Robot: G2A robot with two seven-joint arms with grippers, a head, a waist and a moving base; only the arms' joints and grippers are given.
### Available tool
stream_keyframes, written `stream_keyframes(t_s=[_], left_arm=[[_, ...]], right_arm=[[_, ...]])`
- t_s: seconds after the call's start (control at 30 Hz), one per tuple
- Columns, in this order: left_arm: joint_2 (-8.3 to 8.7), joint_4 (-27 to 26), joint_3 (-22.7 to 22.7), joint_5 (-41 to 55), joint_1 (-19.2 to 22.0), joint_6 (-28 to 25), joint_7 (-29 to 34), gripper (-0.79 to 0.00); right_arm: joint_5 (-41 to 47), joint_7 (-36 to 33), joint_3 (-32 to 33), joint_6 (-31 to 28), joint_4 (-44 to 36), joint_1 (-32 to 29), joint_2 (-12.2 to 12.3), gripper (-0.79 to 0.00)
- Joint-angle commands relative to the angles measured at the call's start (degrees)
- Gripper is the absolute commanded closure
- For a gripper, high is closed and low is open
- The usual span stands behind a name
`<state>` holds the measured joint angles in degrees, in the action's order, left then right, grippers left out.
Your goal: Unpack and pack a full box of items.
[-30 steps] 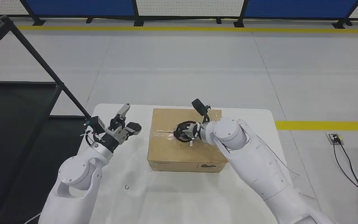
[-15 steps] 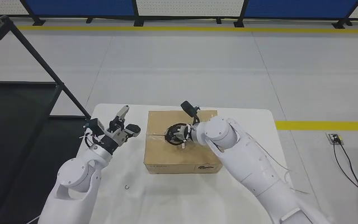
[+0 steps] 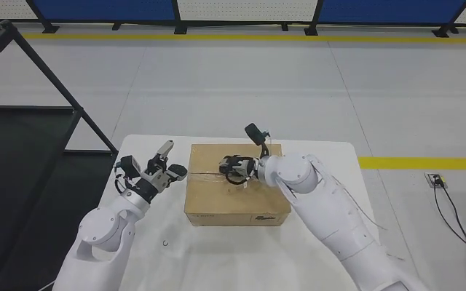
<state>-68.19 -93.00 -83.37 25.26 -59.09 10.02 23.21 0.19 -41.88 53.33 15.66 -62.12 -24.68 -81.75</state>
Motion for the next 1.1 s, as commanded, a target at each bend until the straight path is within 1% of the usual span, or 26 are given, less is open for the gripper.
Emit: stream_keyframes(t_s=[0.0, 0.2, 0.3, 0.37, 0.5, 0.6, 0.83, 1.07], left_arm=[[0.00, -0.06, 0.10, -0.01, 0.13, 0.12, 0.05, -0.785], [-0.03, 0.13, 0.67, -0.35, 0.59, 0.38, 0.17, -0.785], [-0.09, 0.37, 1.24, -0.51, 1.16, 0.68, 0.24, -0.785], [-0.14, 0.45, 1.75, -0.66, 1.64, 0.89, 0.33, -0.785], [-0.24, 0.70, 2.81, -1.21, 2.54, 1.17, 0.44, -0.785], [-0.30, 0.89, 3.24, -1.35, 2.93, 1.29, 0.37, -0.785], [-0.28, 1.18, 3.11, -1.49, 2.98, 1.39, 0.17, -0.785], [-0.29, 1.41, 2.94, -1.36, 3.12, 1.39, -0.01, -0.785]], right_arm=[[-0.64, 0.37, 3.81, 0.24, -3.29, -2.91, 1.32, 0.000], [-2.22, -0.58, 17.20, 1.39, -13.68, -14.96, 5.49, 0.000], [-1.99, -0.99, 22.44, 2.10, -17.40, -20.01, 6.80, 0.000], [-1.48, -1.08, 24.71, 2.70, -17.74, -21.86, 7.31, 0.000], [-0.22, 0.61, 26.31, 3.67, -16.02, -22.43, 7.59, 0.000], [0.98, 1.59, 26.90, 2.93, -14.93, -22.37, 7.68, 0.000], [0.85, -0.14, 27.77, 2.45, -14.52, -23.01, 8.36, 0.000], [3.58, -1.74, 28.97, 0.31, -14.83, -24.85, 8.86, 0.000]])
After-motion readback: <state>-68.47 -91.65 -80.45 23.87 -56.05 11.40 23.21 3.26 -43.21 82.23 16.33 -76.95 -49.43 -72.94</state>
